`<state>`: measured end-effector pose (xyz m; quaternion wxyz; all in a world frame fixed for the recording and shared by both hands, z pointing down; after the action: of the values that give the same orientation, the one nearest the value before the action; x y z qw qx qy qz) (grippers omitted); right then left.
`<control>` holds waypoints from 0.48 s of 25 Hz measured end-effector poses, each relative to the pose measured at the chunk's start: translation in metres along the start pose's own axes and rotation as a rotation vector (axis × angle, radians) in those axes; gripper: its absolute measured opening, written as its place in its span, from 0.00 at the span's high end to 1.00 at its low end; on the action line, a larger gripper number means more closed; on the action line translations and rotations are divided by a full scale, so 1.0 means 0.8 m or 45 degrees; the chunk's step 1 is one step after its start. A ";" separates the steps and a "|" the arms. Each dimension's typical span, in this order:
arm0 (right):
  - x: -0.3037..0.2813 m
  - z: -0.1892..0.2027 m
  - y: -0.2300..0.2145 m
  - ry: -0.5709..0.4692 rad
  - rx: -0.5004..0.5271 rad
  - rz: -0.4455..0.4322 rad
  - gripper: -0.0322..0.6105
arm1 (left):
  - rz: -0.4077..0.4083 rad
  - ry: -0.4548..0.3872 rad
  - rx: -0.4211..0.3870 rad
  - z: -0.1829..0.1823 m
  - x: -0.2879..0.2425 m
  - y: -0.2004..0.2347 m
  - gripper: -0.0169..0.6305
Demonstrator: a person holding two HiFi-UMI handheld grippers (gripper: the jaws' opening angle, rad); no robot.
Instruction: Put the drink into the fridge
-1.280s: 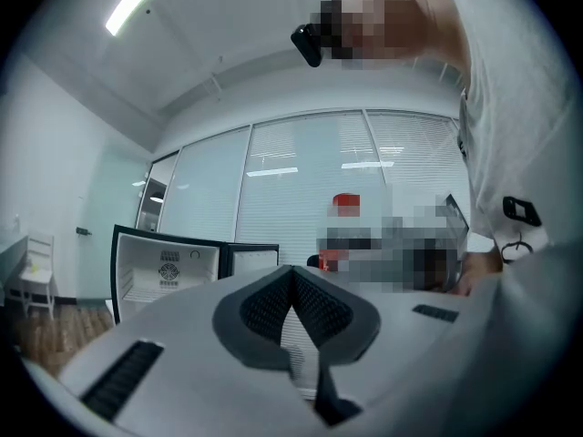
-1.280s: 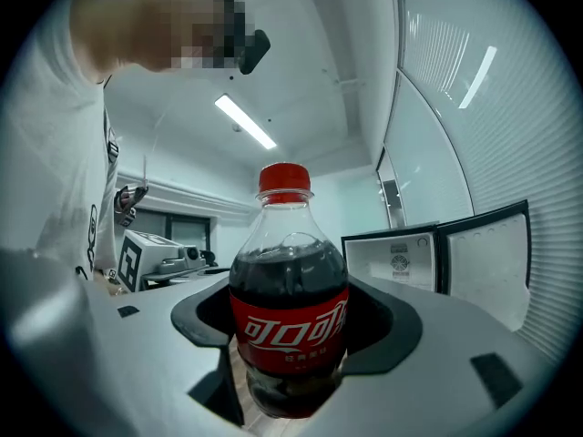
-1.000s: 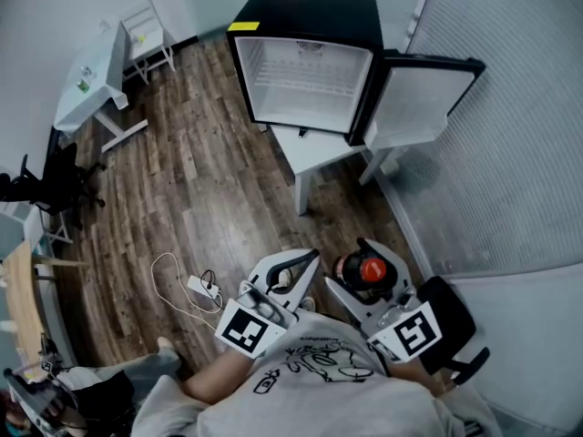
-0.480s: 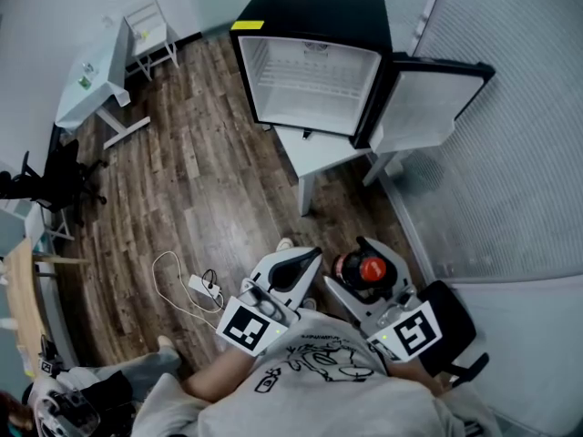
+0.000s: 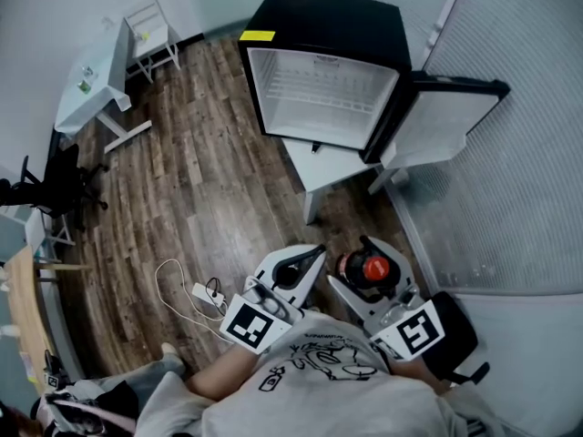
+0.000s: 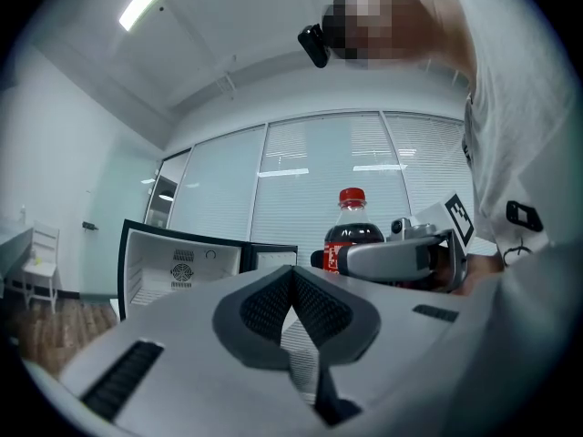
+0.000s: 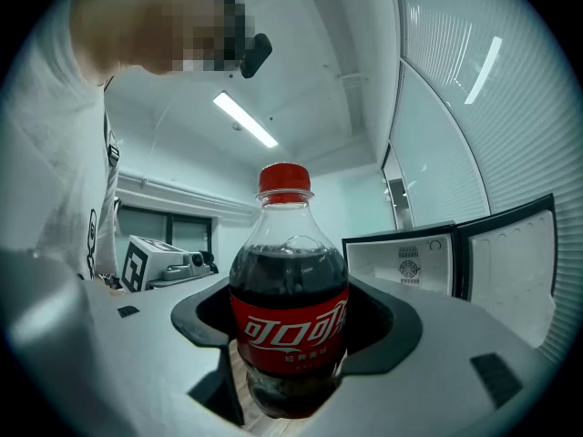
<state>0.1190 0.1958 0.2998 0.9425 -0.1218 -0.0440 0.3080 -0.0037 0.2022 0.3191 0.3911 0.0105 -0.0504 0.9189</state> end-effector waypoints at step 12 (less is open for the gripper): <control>-0.111 -0.017 -0.051 0.027 0.007 0.027 0.44 | -0.001 -0.006 0.008 0.006 -0.036 0.122 0.97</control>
<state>0.0726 0.1088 0.2960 0.9400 -0.1228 -0.0320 0.3167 -0.0541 0.1138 0.3141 0.3915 0.0139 -0.0482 0.9188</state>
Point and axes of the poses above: the fingertips, and each gripper's own axes: x backward along the fingers, y to its left, z out of its underside, the point moved 6 cm from there along x, backward along the fingers, and after that the axes turned 10 degrees about -x, right-handed, at the moved point
